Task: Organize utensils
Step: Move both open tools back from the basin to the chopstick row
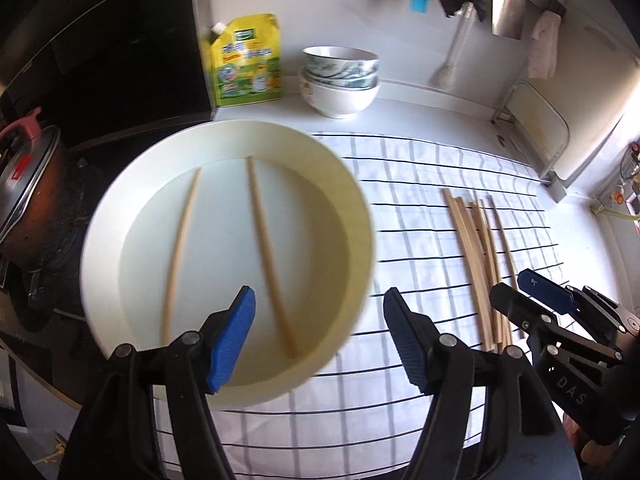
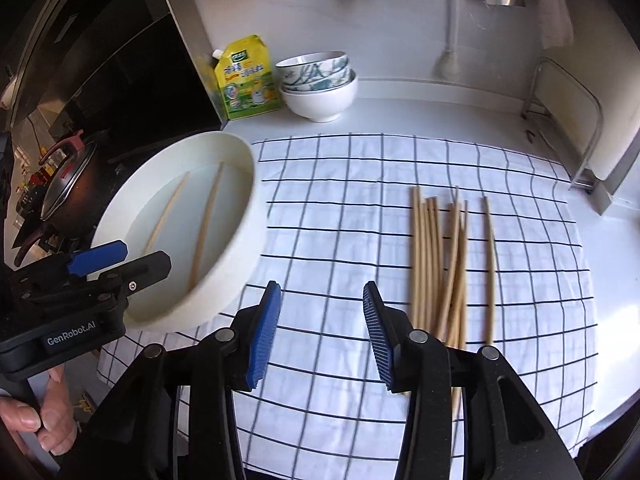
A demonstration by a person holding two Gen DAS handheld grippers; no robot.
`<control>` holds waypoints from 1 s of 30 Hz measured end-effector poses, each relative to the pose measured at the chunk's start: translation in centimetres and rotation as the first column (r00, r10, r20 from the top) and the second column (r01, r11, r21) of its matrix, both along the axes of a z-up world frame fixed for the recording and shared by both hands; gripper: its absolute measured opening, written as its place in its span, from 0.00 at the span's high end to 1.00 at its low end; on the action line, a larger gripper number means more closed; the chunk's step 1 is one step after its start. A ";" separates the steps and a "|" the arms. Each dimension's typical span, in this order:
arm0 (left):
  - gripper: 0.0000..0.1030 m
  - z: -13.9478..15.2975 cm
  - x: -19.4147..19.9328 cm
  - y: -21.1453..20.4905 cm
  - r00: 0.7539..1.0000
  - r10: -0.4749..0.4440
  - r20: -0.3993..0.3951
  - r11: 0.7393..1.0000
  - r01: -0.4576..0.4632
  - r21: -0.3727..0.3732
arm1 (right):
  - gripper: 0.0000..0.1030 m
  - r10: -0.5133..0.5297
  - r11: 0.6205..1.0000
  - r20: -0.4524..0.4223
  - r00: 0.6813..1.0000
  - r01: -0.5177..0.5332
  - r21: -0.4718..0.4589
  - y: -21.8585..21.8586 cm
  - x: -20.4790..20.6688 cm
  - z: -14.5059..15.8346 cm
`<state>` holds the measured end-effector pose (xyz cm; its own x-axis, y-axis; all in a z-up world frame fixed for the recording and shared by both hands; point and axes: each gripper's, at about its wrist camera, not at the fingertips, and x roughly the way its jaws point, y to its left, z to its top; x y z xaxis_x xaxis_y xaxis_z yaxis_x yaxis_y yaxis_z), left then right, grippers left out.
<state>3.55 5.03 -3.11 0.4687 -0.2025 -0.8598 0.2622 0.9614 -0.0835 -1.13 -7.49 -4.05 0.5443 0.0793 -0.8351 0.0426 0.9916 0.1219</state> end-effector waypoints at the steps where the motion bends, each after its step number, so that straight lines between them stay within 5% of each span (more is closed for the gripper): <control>1: 0.35 0.0 -0.1 -0.8 1.000 -0.004 0.002 1.000 0.004 -0.001 | 0.57 -0.013 1.000 -0.001 1.000 0.013 -0.005 -1.0 -0.4 0.0; 16: 0.26 -2.8 -1.0 -11.5 0.996 -0.085 -0.035 0.996 0.085 -0.024 | 0.47 -0.137 0.987 -0.031 0.990 0.134 -0.086 -13.6 -3.5 -3.1; 30: 0.24 -8.5 0.7 -14.6 0.993 -0.056 -0.106 0.998 0.059 0.030 | 0.46 -0.106 0.990 -0.069 0.992 0.098 -0.105 -15.4 -0.5 -8.3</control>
<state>4.29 -9.55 -11.58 0.3642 -0.1972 -0.9102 0.3088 0.9476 -0.0818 -1.65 -22.89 -12.30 0.4813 -0.0602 -0.8745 0.1491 0.9887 0.0140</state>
